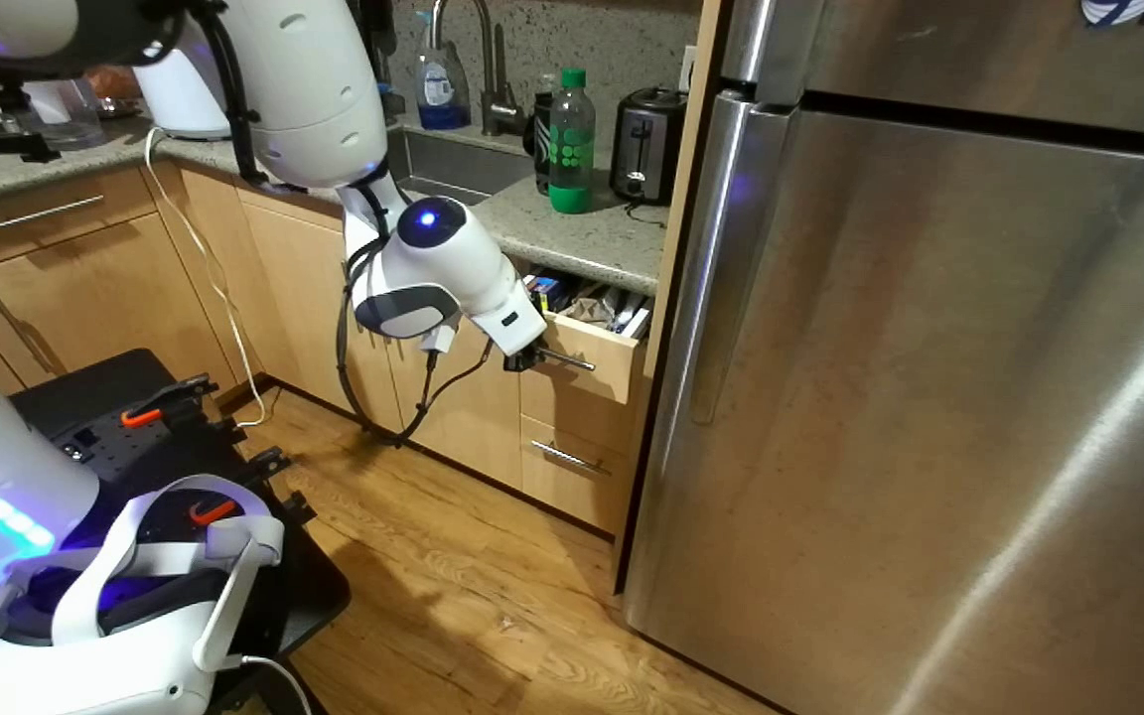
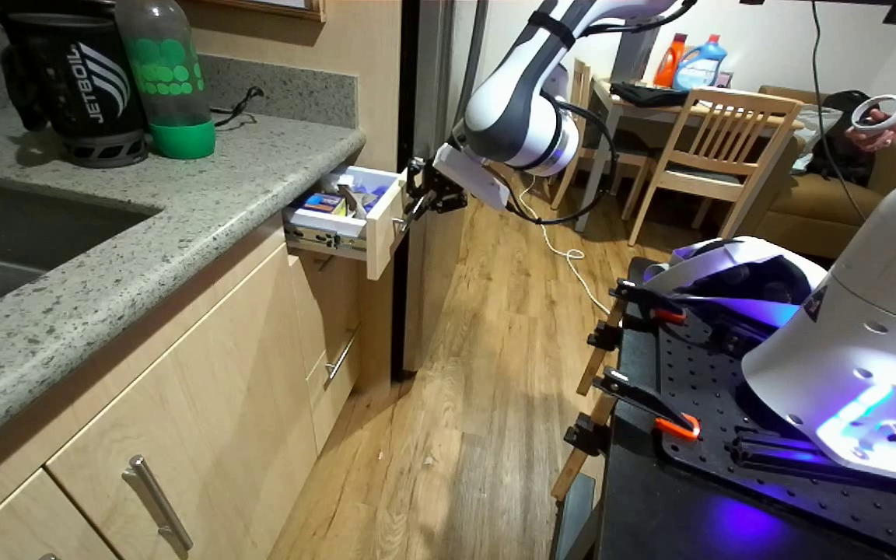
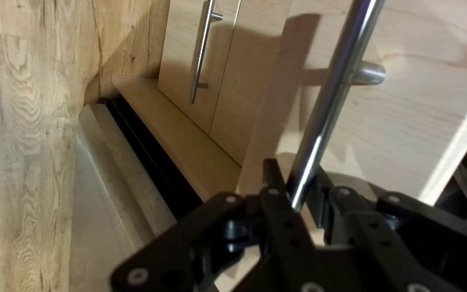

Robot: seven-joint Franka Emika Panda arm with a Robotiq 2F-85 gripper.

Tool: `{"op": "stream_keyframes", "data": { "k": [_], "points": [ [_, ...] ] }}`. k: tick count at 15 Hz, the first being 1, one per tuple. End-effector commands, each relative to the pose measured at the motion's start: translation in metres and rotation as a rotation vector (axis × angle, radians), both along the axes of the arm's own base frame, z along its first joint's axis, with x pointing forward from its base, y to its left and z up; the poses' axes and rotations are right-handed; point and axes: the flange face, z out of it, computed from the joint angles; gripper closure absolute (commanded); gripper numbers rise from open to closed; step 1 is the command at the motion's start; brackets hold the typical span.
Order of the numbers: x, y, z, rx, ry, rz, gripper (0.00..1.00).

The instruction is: Open the first top drawer

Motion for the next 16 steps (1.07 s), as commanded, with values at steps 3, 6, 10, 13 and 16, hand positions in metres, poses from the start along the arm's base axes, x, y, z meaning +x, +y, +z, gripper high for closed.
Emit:
{"op": "stream_keyframes", "data": {
  "k": [3, 6, 10, 13, 16],
  "points": [
    [-0.006, 0.005, -0.014, -0.018, 0.036, 0.021, 0.95],
    [-0.009, 0.007, -0.018, -0.023, 0.050, 0.027, 0.95],
    [-0.018, 0.011, -0.026, -0.023, 0.075, 0.040, 0.95],
    [-0.024, 0.015, -0.031, -0.022, 0.090, 0.052, 0.95],
    [-0.030, 0.016, -0.033, -0.020, 0.100, 0.056, 0.95]
  ]
}}
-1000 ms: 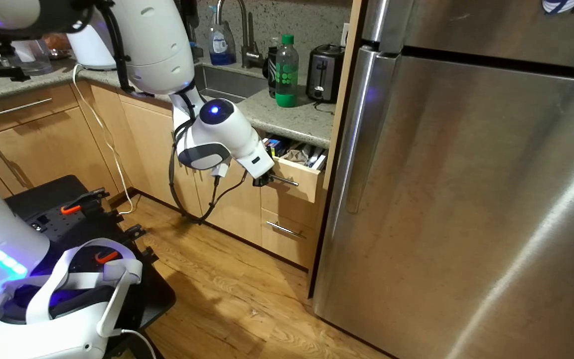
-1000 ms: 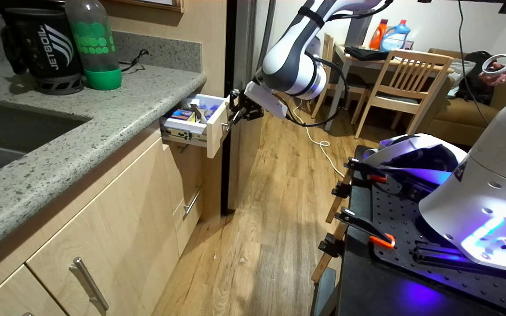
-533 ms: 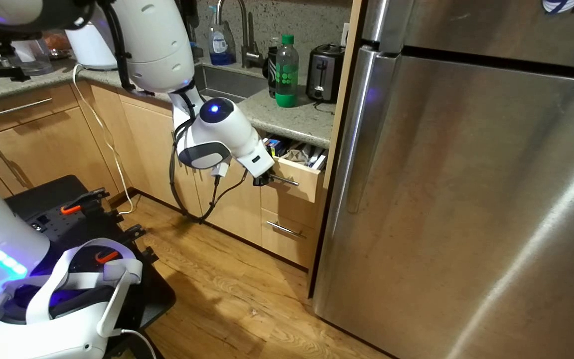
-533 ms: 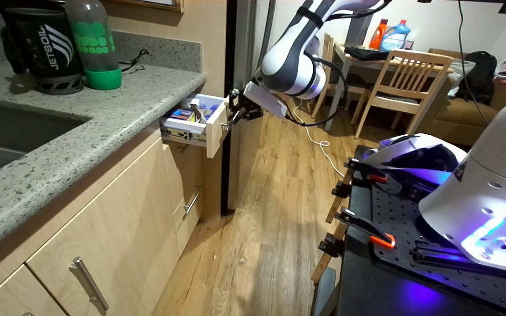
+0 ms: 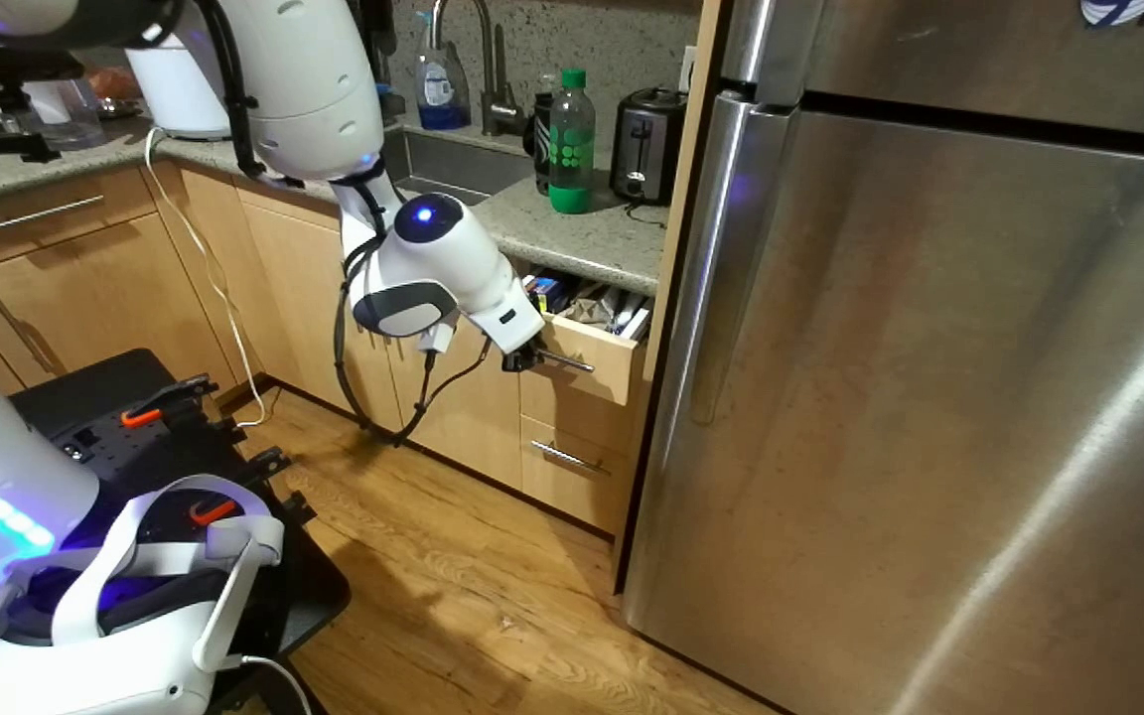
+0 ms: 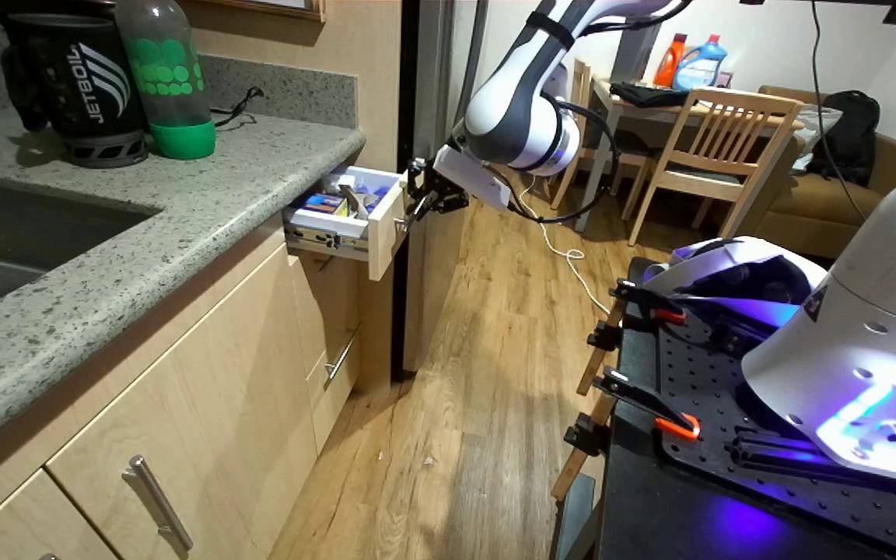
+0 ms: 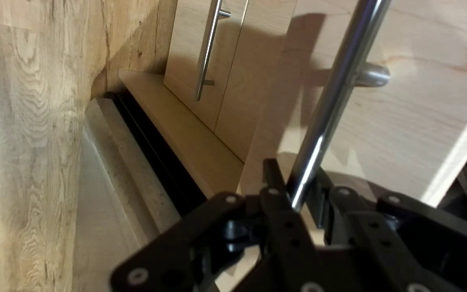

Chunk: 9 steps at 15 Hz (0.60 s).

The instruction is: Open the first top drawer

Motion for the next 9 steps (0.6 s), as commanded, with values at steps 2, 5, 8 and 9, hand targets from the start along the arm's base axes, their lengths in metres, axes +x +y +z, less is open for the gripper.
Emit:
{"op": "stream_keyframes", "data": {
  "k": [2, 5, 8, 9],
  "points": [
    [-0.033, 0.013, -0.034, 0.005, 0.091, 0.051, 0.95],
    [-0.038, 0.015, -0.037, 0.007, 0.101, 0.056, 0.95],
    [-0.043, 0.015, -0.039, 0.005, 0.111, 0.059, 0.95],
    [-0.044, 0.016, -0.039, 0.005, 0.114, 0.060, 0.95]
  ]
}}
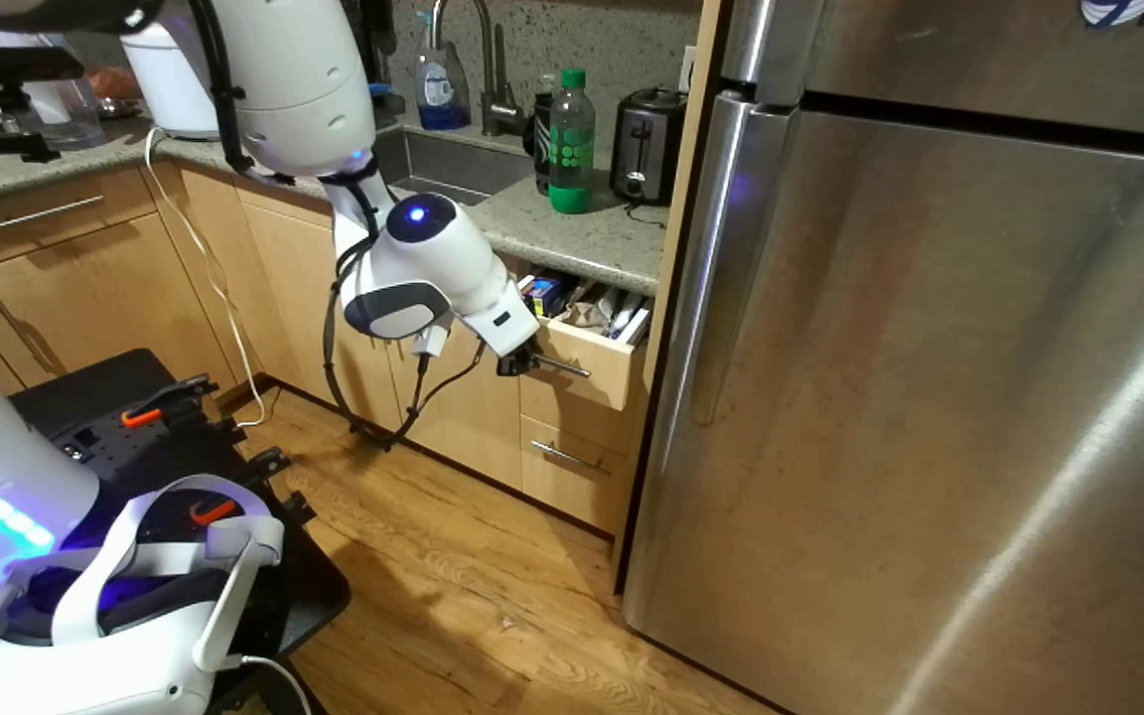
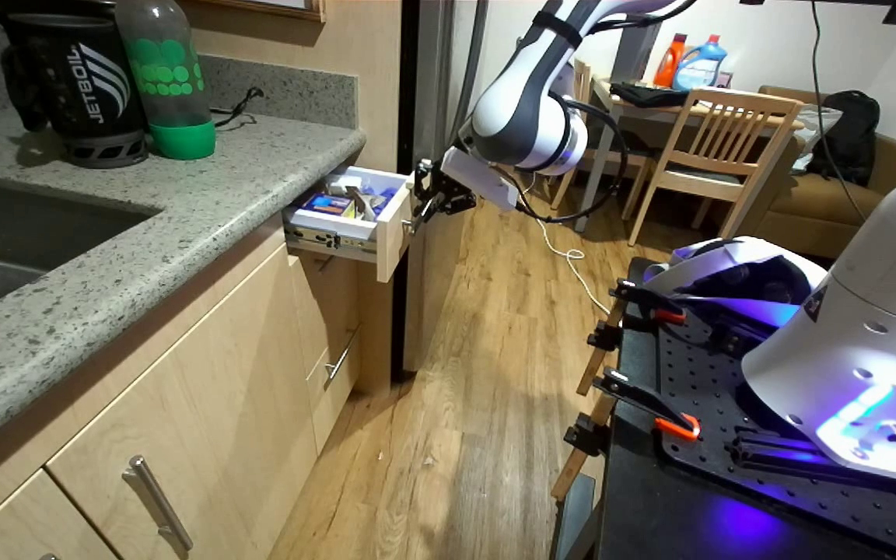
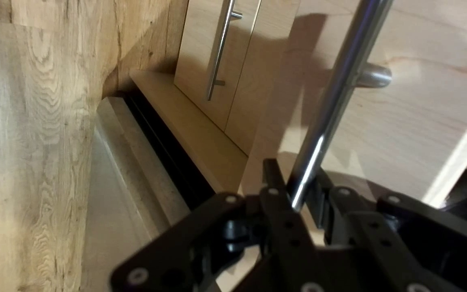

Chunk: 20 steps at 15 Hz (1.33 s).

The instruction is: Open the first top drawer

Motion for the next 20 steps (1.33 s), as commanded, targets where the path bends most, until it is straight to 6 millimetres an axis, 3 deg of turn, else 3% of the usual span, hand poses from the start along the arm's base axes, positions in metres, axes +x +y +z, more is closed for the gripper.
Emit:
{"op": "stream_keyframes", "data": {
  "k": [1, 20],
  "points": [
    [-0.034, 0.017, -0.041, 0.015, 0.101, 0.059, 0.95],
    [-0.057, 0.016, -0.039, -0.007, 0.143, 0.061, 0.95]
  ]
}}
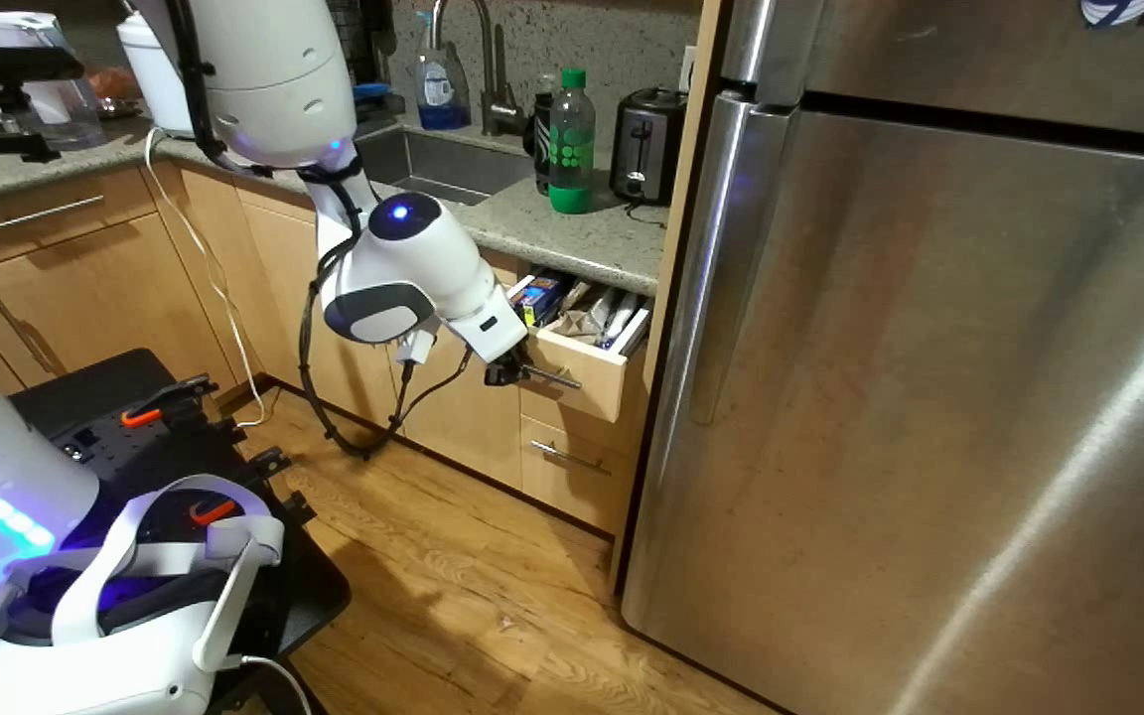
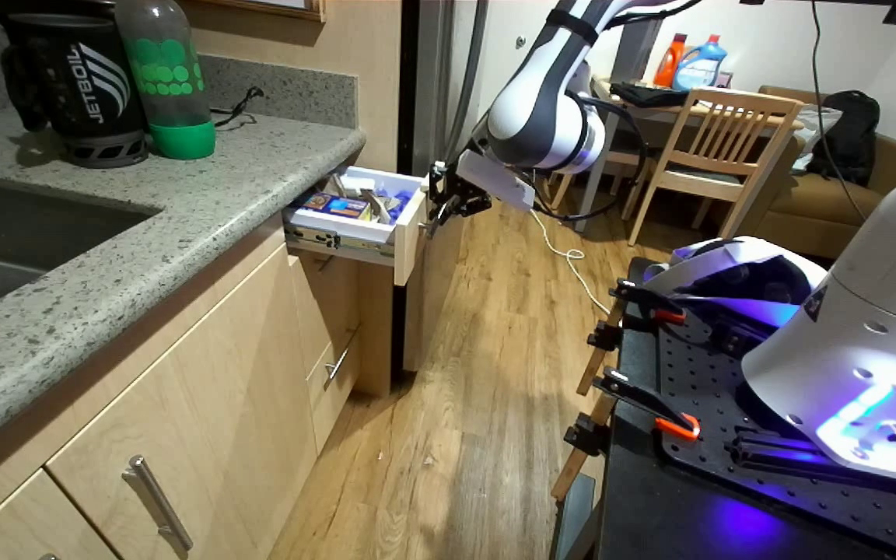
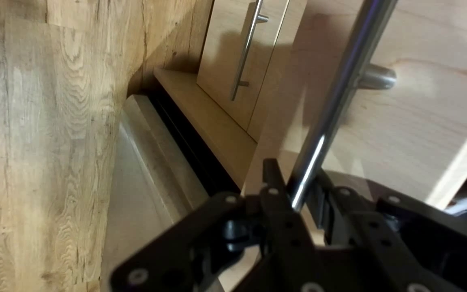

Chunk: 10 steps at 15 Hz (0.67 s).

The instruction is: Open the first top drawer

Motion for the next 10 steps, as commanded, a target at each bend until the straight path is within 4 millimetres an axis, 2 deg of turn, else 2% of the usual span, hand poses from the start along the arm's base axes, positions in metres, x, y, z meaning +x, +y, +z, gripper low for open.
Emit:
{"op": "stream_keyframes", "data": {
  "k": [1, 10],
  "points": [
    [-0.0343, 0.0186, -0.0419, 0.021, 0.105, 0.062, 0.95],
    [-0.0443, 0.0181, -0.0384, 0.020, 0.115, 0.060, 0.95]
  ]
}}
